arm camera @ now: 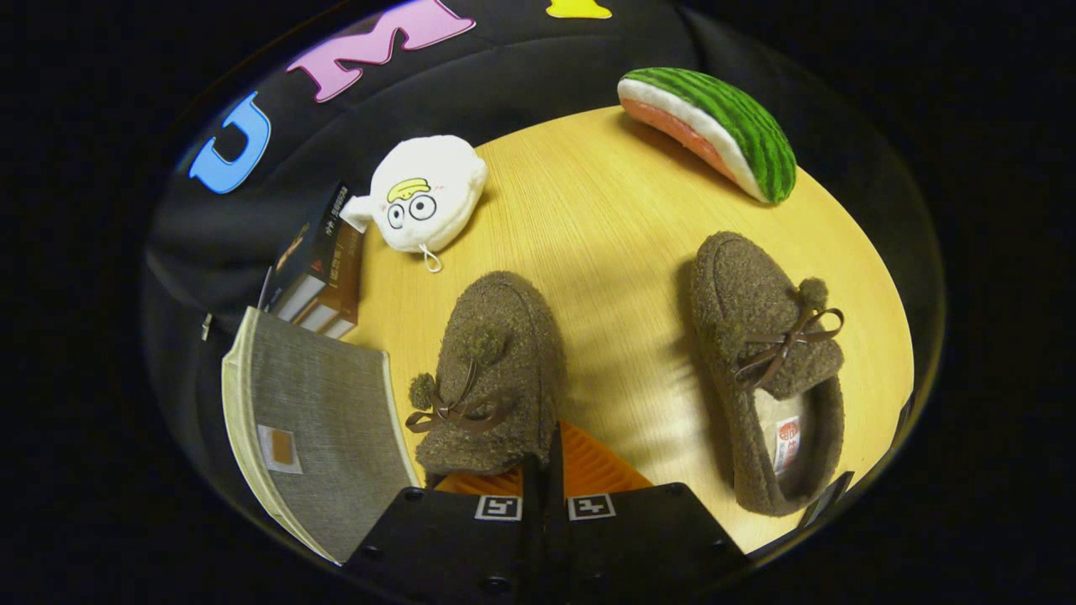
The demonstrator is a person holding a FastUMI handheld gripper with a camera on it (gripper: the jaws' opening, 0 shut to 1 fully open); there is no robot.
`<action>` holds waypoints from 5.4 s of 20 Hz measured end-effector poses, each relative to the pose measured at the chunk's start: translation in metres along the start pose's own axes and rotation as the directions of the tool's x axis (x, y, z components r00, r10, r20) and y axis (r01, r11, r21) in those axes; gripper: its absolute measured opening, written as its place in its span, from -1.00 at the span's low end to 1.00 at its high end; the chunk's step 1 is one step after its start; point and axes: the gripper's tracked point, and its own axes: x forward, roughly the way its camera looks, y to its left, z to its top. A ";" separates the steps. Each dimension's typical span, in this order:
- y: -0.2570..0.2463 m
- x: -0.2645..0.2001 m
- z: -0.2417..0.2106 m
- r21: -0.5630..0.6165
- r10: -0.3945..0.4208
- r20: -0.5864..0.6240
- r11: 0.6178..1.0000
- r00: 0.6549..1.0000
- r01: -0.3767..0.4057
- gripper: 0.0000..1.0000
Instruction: Open the storage box then place both shoes into the box .Put the left shoe in first, then the right shoe, with the right side of both shoes facing outward in a uniform manner.
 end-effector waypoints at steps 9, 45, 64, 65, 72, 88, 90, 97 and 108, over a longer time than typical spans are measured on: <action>0.108 -0.106 0.042 0.024 0.202 0.144 0.978 0.969 -0.208 -0.90; 0.296 -0.027 -0.103 -0.204 0.263 -0.117 0.937 0.958 -0.282 0.93; 0.038 -0.144 0.065 -0.399 0.211 0.190 0.909 0.959 -0.121 0.98; 0.017 -0.144 0.069 -0.401 0.190 0.192 0.911 0.963 -0.100 0.97; -0.102 -0.117 0.064 -0.445 0.104 0.132 0.895 0.986 -0.035 0.97; -0.198 -0.011 0.047 -0.389 -0.028 -0.050 0.921 0.998 0.006 0.98; -0.195 -0.005 0.042 -0.365 -0.015 -0.081 0.931 0.997 -0.015 0.82; -0.196 0.005 0.039 -0.337 -0.048 -0.084 0.941 0.995 0.017 -0.67; -0.105 -0.044 0.035 -0.262 0.064 -0.058 0.962 0.996 -0.077 -0.89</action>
